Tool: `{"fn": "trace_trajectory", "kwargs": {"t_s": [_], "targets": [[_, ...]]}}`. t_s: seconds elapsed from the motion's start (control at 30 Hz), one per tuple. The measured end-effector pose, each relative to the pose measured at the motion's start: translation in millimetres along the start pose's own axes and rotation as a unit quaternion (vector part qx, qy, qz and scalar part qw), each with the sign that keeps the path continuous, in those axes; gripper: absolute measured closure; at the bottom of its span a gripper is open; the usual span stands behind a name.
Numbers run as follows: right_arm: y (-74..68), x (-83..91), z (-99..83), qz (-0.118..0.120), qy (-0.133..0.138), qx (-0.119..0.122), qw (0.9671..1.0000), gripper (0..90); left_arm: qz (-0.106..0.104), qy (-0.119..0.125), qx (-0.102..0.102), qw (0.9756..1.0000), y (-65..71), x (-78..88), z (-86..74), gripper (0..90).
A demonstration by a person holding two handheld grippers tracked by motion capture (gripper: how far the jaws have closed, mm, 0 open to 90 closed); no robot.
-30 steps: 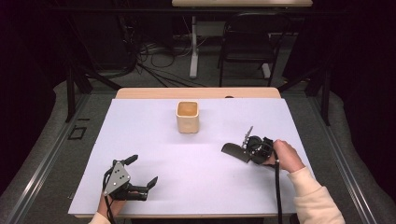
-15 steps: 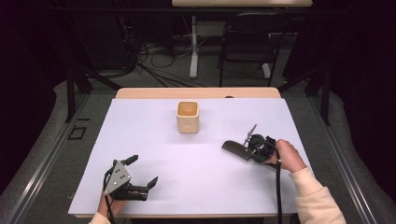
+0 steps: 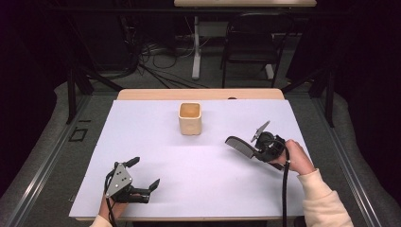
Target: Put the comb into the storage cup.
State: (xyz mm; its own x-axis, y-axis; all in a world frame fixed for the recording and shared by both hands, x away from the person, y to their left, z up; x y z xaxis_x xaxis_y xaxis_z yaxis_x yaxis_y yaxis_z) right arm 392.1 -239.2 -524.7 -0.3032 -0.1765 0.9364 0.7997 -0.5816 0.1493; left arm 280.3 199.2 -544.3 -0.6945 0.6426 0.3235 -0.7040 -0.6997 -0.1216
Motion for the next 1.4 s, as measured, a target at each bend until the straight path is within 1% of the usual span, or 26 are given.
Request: {"fn": "trace_trajectory", "kwargs": {"t_s": [0.03, 0.07, 0.1, 0.13, 0.17, 0.23, 0.27, 0.37, 0.57, 0.63, 0.67, 0.73, 0.77, 0.83, 0.9, 1.0, 1.07, 1.1, 1.13, 1.2, 1.27, 1.33, 1.4], "targets": [[-0.2, 0.9, -0.2, 0.002, 0.003, -0.004, 1.0000, 71.7, 0.000, -0.001, 0.000, 1.0000, 0.0, -0.5, -0.2, 0.1], [0.7, 3.4, 0.2, 0.004, 0.003, 0.002, 1.0000, 71.7, 0.002, -0.001, 0.002, 1.0000, 0.2, -0.7, -0.4, 0.1], [-0.4, 3.3, 0.1, 0.006, 0.014, -0.007, 0.9999, 71.7, 0.003, -0.003, 0.003, 1.0000, 0.1, -0.6, -0.6, 0.1], [-0.2, 4.6, 0.1, 0.007, 0.014, -0.006, 0.9999, 71.7, 0.003, -0.003, 0.003, 1.0000, 0.0, -0.7, -0.6, 0.1], [-1.1, 5.2, 0.0, 0.007, 0.018, -0.012, 0.9997, 71.8, 0.003, -0.002, 0.002, 1.0000, -0.3, -0.5, -0.6, 0.1], [-0.8, 6.8, 0.4, 0.008, 0.020, -0.011, 0.9997, 71.7, 0.004, -0.001, 0.002, 1.0000, -0.6, -0.3, -0.6, 0.1], [-0.8, 6.4, 0.7, 0.008, 0.028, -0.013, 0.9995, 71.8, 0.003, -0.002, 0.003, 1.0000, -0.6, -0.4, -0.8, 0.1], [-0.4, 9.3, 1.3, 0.013, 0.039, -0.014, 0.9991, 71.8, 0.002, -0.003, 0.003, 1.0000, -0.1, -0.6, -0.7, 0.1], [-1.2, 11.3, 2.5, 0.010, 0.051, -0.019, 0.9985, 71.8, -0.001, -0.003, 0.002, 1.0000, 0.2, -0.1, -0.5, 0.1], [-1.7, 12.0, 3.6, 0.009, 0.057, -0.015, 0.9982, 71.8, -0.001, -0.002, 0.002, 1.0000, 0.1, 0.0, -0.4, 0.1], [-2.8, 11.9, 4.2, 0.008, 0.063, -0.018, 0.9978, 71.8, -0.001, -0.003, 0.002, 1.0000, 0.3, 0.0, -0.4, 0.1], [-4.4, 13.4, 5.3, 0.007, 0.066, -0.019, 0.9976, 71.8, -0.002, -0.003, 0.001, 1.0000, 0.6, 0.0, -0.4, 0.1], [-4.4, 13.3, 5.9, 0.006, 0.073, -0.017, 0.9972, 71.8, -0.001, -0.002, 0.001, 1.0000, 0.4, 0.1, -0.4, 0.1], [-5.6, 15.4, 6.9, 0.004, 0.075, -0.017, 0.9970, 71.8, -0.001, -0.002, 0.002, 1.0000, -0.1, 0.3, -0.5, 0.1], [-7.2, 15.5, 8.0, 0.004, 0.085, -0.022, 0.9961, 71.8, -0.001, -0.002, 0.003, 1.0000, -0.1, 0.1, -0.5, 0.1], [-8.2, 16.4, 9.6, 0.008, 0.092, -0.021, 0.9955, 71.8, -0.002, -0.004, 0.002, 1.0000, 0.7, -0.2, -0.7, 0.1], [-8.8, 16.5, 11.1, 0.006, 0.103, -0.020, 0.9945, 71.8, -0.001, -0.003, 0.004, 1.0000, 0.0, 0.0, -0.6, 0.1], [-9.6, 16.7, 11.9, 0.006, 0.107, -0.023, 0.9940, 71.9, -0.002, -0.002, 0.003, 1.0000, -0.2, -0.1, -0.5, 0.1], [-9.6, 17.4, 12.4, 0.007, 0.105, -0.020, 0.9942, 71.9, -0.002, -0.004, 0.004, 1.0000, 0.1, -0.3, -0.7, 0.1], [-10.7, 17.4, 13.3, 0.007, 0.112, -0.023, 0.9934, 71.8, -0.003, -0.004, 0.002, 1.0000, 0.4, -0.4, -0.8, 0.1], [-11.4, 18.1, 14.4, 0.006, 0.123, -0.025, 0.9920, 71.8, -0.002, -0.003, 0.004, 1.0000, -0.1, -0.6, -0.6, 0.1], [-11.4, 18.4, 14.7, 0.006, 0.127, -0.025, 0.9916, 71.9, -0.001, -0.003, 0.004, 1.0000, -0.2, -0.8, -0.5, 0.1], [-11.3, 18.6, 15.2, 0.007, 0.135, -0.025, 0.9905, 71.9, -0.002, -0.005, 0.001, 1.0000, 0.5, -0.9, -0.8, 0.1]]}}
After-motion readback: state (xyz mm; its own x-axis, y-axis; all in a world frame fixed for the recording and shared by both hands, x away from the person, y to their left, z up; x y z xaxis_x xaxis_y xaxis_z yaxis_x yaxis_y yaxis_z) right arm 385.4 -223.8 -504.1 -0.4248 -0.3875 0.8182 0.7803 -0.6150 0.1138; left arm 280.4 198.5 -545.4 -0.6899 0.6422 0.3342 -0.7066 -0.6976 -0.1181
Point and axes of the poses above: each handheld gripper's, and its own axes: x roughly backward along the jaws, z roughly out of its top, y roughly to its right, the point moved 3 cm from there along -x, roughly forward along the jaws
